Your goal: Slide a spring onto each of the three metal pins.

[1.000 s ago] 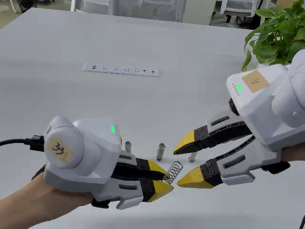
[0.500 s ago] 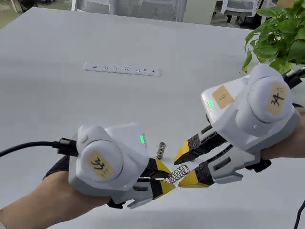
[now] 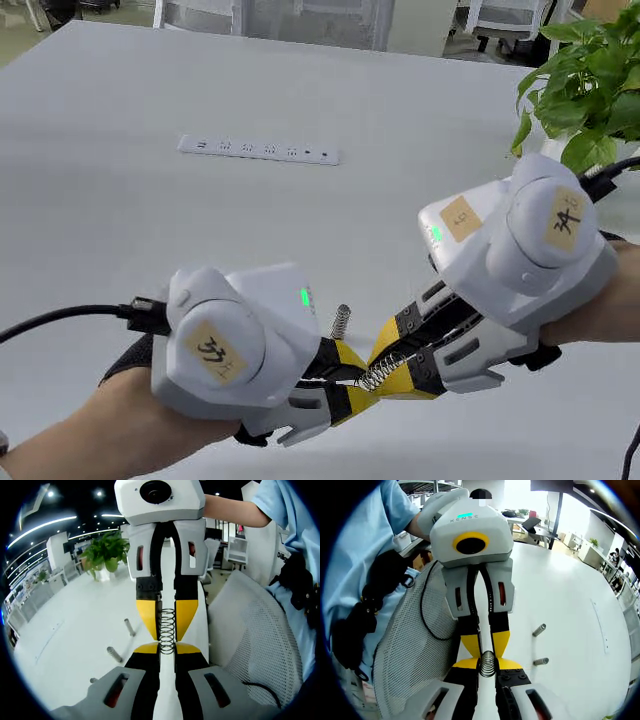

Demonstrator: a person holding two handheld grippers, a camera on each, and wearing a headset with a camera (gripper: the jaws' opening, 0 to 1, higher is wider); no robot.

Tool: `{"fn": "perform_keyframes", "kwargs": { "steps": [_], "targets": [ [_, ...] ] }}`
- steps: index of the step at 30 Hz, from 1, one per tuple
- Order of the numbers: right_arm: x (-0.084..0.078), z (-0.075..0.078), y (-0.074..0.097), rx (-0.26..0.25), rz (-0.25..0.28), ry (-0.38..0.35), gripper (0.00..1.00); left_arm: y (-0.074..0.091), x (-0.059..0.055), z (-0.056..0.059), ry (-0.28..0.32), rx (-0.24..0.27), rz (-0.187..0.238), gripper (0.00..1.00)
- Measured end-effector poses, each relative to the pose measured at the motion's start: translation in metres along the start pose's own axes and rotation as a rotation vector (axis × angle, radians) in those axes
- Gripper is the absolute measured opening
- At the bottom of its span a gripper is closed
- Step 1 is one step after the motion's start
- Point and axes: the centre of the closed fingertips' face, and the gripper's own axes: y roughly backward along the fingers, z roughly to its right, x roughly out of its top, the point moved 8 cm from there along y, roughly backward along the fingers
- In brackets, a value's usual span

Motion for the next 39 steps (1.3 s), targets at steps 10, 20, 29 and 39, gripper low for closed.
{"fn": "perform_keyframes", "kwargs": {
  "steps": [10,20,29,39],
  "targets": [
    [0.002,-0.002,0.000,0.005,-0.018,0.016,0.08,-0.002,0.002,0.001,-0.003,-0.013,-0.003,0.06],
    [0.001,-0.004,0.000,0.022,-0.035,0.054,0.07,-0.004,0.001,0.005,-0.017,-0.024,0.004,0.06],
    [0.000,-0.006,-0.001,0.037,-0.044,0.053,0.07,-0.005,-0.004,0.008,0.040,-0.016,0.044,0.07],
    [0.001,-0.002,-0.004,0.032,-0.043,0.055,0.07,-0.001,-0.010,0.006,0.098,0.031,0.083,0.13]
  ]
}}
